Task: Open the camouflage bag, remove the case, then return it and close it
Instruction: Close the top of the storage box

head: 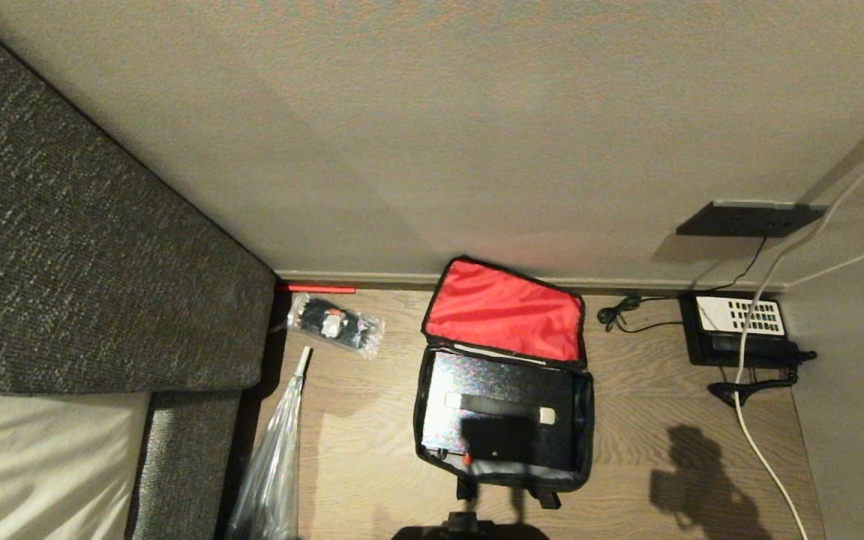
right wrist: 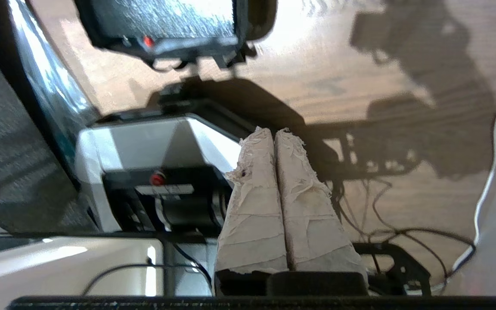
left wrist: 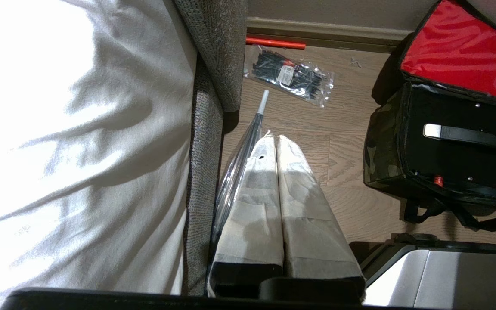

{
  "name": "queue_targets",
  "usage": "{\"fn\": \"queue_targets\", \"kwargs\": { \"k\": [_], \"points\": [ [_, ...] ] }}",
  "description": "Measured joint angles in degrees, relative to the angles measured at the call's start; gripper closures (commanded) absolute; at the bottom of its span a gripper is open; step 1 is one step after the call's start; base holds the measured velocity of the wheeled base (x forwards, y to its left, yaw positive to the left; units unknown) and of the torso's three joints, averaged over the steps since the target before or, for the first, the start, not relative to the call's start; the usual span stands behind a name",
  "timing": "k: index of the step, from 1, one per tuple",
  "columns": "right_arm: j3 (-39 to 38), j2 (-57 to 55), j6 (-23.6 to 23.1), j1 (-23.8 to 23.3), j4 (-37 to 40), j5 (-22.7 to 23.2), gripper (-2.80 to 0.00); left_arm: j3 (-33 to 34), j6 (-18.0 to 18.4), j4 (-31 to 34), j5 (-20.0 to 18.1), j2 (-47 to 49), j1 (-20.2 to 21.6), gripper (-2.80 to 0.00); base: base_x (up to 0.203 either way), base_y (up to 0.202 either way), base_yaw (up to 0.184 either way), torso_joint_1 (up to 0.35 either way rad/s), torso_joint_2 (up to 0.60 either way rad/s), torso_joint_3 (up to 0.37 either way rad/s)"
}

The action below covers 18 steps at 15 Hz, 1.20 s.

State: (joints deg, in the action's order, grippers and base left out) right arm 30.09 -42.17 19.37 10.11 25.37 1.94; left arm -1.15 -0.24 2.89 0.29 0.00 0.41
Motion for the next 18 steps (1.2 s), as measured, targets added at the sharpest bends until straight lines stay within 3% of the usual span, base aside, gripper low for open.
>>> {"fn": "queue_targets", "kwargs": {
  "k": [8, 18],
  "points": [
    [1.08, -5.04, 0.13, 0.0, -1.32, 1.64, 0.0, 0.0, -0.07, -0.02, -0.02, 0.0, 0.0, 0.0, 0.0, 0.0, 0.0, 0.0, 0.0, -0.007],
    [0.04, -5.04, 0.13, 0.0, -1.3, 1.62, 0.0, -0.09, 0.17, 0.06, 0.12, 0.0, 0.0, 0.0, 0.0, 0.0, 0.0, 0.002, 0.0, -0.179]
  ]
}}
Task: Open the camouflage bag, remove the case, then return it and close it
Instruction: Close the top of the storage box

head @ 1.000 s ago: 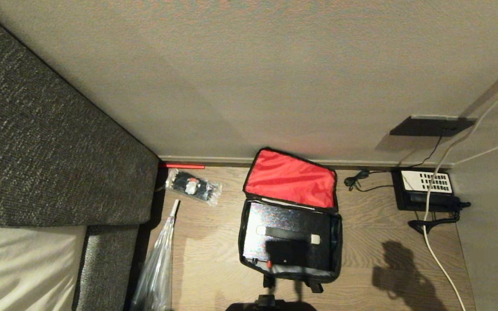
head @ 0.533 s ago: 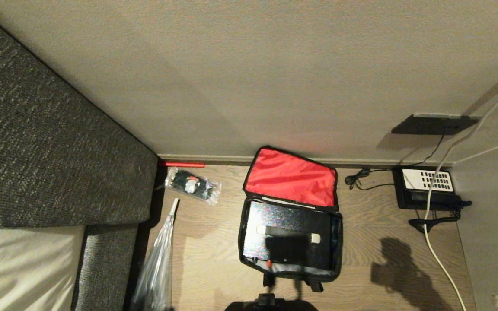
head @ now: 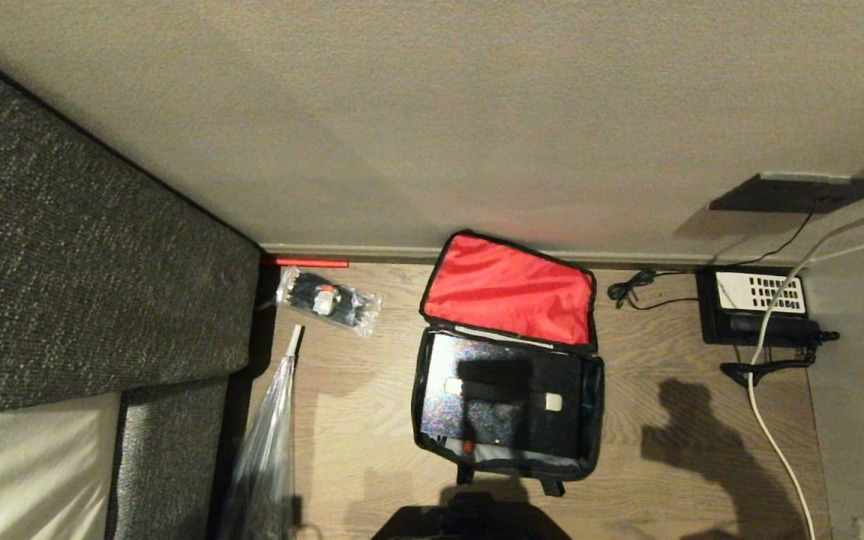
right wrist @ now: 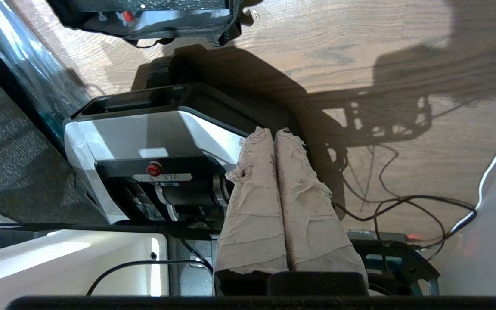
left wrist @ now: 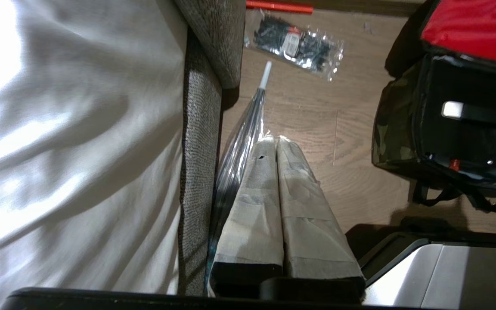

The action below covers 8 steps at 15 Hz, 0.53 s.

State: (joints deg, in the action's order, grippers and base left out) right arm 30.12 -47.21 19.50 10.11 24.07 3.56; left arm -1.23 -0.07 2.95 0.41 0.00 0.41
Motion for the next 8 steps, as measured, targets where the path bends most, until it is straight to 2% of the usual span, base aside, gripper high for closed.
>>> {"fn": "queue_targets", "kwargs": {
  "k": [8],
  "points": [
    [0.0, -0.09, 0.0, 0.04, -0.05, 0.05, 0.0, 0.0, 0.0, 0.1, 0.02, 0.0, 0.0, 0.0, 0.0, 0.0, 0.0, 0.001, 0.0, -0.197]
  ]
}}
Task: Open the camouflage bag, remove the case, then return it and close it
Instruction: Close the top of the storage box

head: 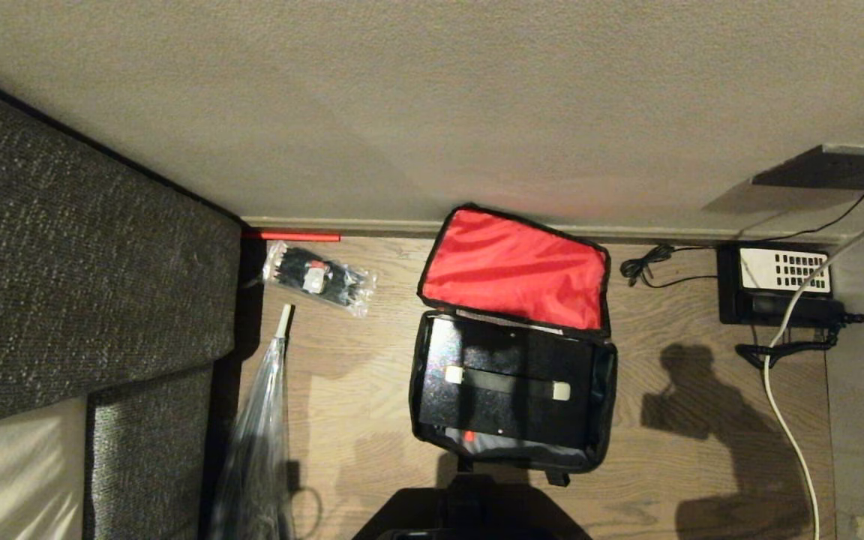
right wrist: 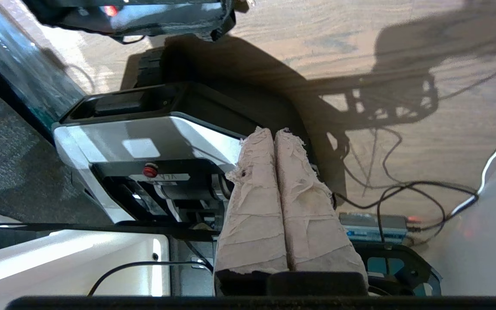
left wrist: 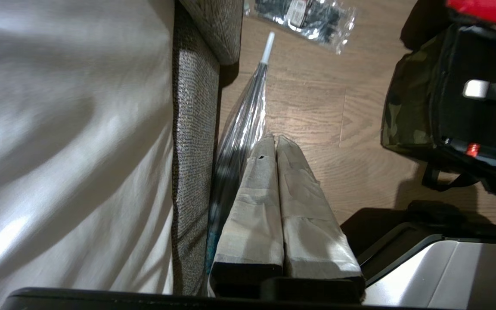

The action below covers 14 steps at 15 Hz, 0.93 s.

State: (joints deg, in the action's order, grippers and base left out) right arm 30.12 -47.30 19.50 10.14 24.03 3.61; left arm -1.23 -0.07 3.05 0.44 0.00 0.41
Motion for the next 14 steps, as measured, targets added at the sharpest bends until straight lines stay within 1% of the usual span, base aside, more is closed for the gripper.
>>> {"fn": "queue_targets", "kwargs": {
  "k": [6, 9, 11, 14],
  "points": [
    [0.16, -0.96, 0.0, -0.01, -0.28, 0.2, 0.0, 0.0, -0.02, 0.04, -0.03, 0.0, 0.0, 0.0, 0.0, 0.0, 0.0, 0.002, 0.0, -0.192],
    [0.39, -3.14, 0.27, -0.04, -2.54, 0.01, 0.0, 0.07, -0.22, -0.16, -0.17, 0.0, 0.0, 0.0, 0.0, 0.0, 0.0, 0.001, 0.0, -0.045],
    [1.54, -6.55, 0.5, -0.04, -4.98, -0.37, 0.0, 0.11, -0.2, -0.21, -0.17, 0.0, 0.0, 0.0, 0.0, 0.0, 0.0, 0.0, 0.0, 0.0],
    [5.76, -15.38, 0.65, -0.06, -9.89, -0.45, 0.0, 0.11, -0.21, -0.21, -0.2, 0.0, 0.0, 0.0, 0.0, 0.0, 0.0, 0.0, 0.0, 0.0]
  ]
}}
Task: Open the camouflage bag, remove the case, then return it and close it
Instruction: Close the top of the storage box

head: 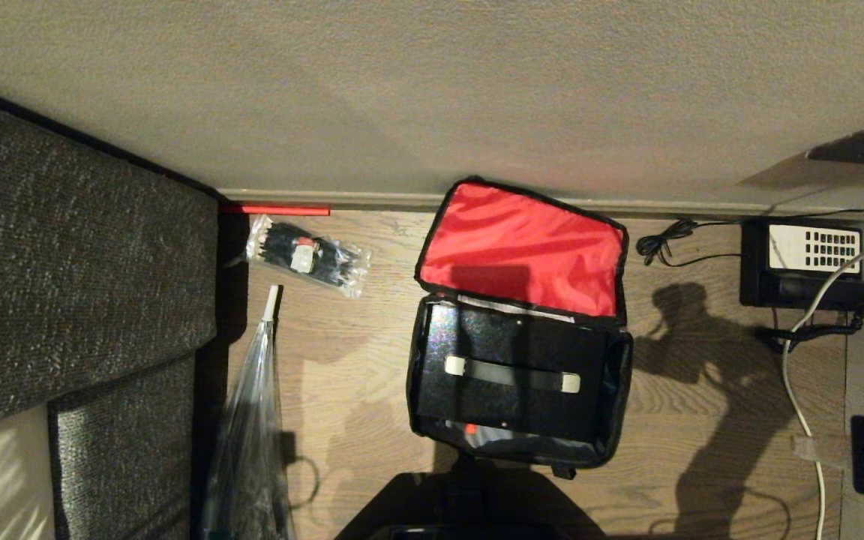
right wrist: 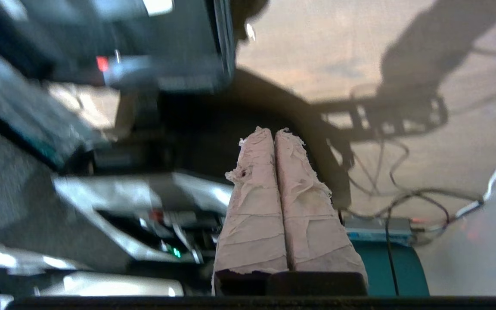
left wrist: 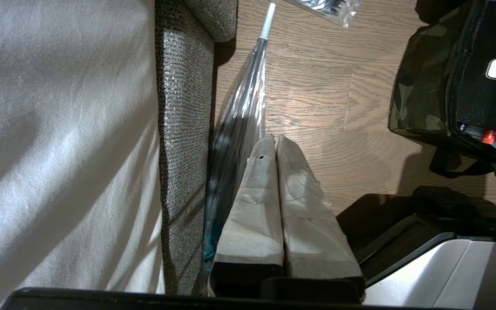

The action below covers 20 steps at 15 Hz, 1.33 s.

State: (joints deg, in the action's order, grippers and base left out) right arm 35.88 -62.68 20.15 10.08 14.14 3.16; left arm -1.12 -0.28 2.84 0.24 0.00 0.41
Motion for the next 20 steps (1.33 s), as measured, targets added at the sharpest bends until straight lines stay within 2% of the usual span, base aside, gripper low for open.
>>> {"fn": "queue_targets", "kwargs": {
  "k": [4, 8, 11, 12, 15, 18, 20],
  "points": [
    [6.58, -18.95, 1.0, 0.51, -11.8, 0.31, 0.0, 0.0, 0.01, 0.02, -0.02, 0.0, 0.0, 0.0, 0.0, 0.0, 0.0, 0.0, 0.0, 0.0],
    [15.92, -35.24, 6.79, 2.79, -26.77, 1.84, 0.0, -0.02, -0.01, 0.02, 0.02, 0.0, 0.0, 0.0, 0.0, 0.0, 0.0, 0.0, 0.0, 0.0],
    [19.25, -40.82, 7.34, 1.89, -31.3, 7.26, 0.0, -0.02, -0.01, 0.02, 0.03, 0.0, 0.0, 0.0, 0.0, 0.0, 0.0, 0.0, 0.0, 0.0],
    [18.67, -41.52, 7.5, 1.08, -33.71, 9.33, -2.8, -0.02, 0.01, 0.05, 0.0, 0.0, 0.0, 0.0, 0.0, 0.0, 0.0, 0.0, 0.0, 0.0],
    [15.51, -42.03, 7.83, -0.06, -41.68, 10.73, -2.8, -0.02, -0.01, 0.04, 0.04, 0.0, -0.03, 0.0, 0.0, 0.0, 0.0, 0.0, 0.0, 0.0],
    [13.55, -40.87, 9.11, -1.41, -42.5, 11.2, -2.8, -0.02, 0.02, 0.05, 0.0, 0.0, 0.02, 0.0, 0.0, 0.0, 0.0, 0.0, 0.0, 0.0],
    [11.95, -40.65, 12.43, -1.78, -44.12, 11.39, -2.8, -0.02, 0.02, 0.02, 0.0, 0.0, 0.0, 0.0, 0.0, 0.0, 0.0, 0.0, 0.0, 0.0]
  ]
}}
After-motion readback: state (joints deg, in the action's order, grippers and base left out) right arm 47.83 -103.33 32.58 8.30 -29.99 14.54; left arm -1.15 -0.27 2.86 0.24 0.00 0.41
